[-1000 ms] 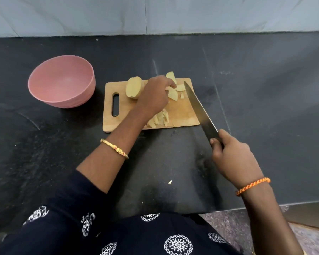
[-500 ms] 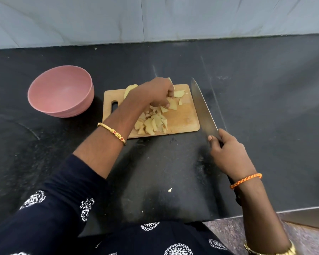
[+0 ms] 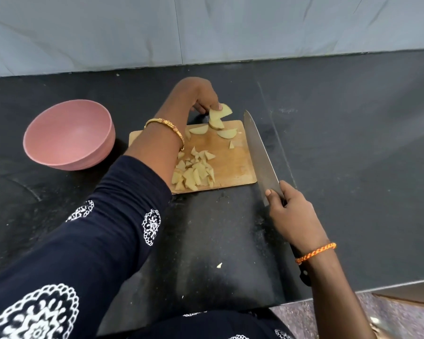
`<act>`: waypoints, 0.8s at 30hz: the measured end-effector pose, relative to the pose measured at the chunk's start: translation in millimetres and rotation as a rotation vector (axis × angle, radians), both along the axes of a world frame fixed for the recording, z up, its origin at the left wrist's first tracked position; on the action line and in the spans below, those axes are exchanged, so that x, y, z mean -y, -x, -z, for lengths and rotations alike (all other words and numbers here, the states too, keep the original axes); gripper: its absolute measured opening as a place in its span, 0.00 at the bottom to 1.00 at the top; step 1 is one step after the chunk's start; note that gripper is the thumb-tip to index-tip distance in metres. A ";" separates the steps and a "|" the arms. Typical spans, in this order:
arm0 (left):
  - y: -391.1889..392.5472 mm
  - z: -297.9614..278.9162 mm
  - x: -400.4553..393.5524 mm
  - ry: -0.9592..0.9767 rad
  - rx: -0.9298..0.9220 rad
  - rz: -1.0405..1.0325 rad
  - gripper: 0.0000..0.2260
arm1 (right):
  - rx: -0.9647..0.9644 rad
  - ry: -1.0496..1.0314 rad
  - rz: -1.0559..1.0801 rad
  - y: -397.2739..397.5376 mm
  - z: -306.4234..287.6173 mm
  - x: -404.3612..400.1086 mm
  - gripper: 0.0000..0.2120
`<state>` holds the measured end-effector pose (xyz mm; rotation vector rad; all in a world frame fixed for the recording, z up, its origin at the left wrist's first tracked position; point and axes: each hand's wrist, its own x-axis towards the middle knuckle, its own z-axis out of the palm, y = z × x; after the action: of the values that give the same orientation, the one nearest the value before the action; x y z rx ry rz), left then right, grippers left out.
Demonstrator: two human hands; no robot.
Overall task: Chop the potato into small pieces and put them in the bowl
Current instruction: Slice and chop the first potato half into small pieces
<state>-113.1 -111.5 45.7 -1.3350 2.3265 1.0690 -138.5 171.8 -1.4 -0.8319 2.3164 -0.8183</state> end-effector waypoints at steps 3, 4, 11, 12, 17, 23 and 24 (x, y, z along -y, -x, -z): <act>3.1 0.7 -5.0 -0.028 0.020 0.036 0.20 | 0.013 0.019 0.001 1.0 -0.1 -0.1 0.12; 3.8 3.8 -5.7 -0.025 0.016 0.040 0.20 | 0.019 0.024 0.000 1.2 0.1 0.2 0.12; -6.6 -4.4 -14.2 -0.031 -0.198 -0.062 0.15 | 0.054 0.072 0.057 5.2 3.3 -5.1 0.13; -10.5 -9.8 -21.6 -0.053 -0.220 -0.041 0.14 | 0.063 0.085 0.072 6.5 5.6 -6.8 0.13; -21.9 -9.1 -71.9 -0.031 -0.110 0.196 0.14 | 0.129 0.080 0.121 13.3 16.4 -12.3 0.11; -48.1 17.3 -91.4 -0.058 -0.348 -0.232 0.14 | 0.140 0.113 0.118 11.6 20.6 -19.4 0.10; -52.0 19.6 -92.7 -0.068 -0.386 -0.305 0.13 | 0.142 0.110 0.113 11.0 22.3 -19.9 0.10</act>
<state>-61.1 -18.8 26.1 -1.6144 2.3598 1.6098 -149.5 191.7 -23.7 -0.6699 2.2255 -1.0283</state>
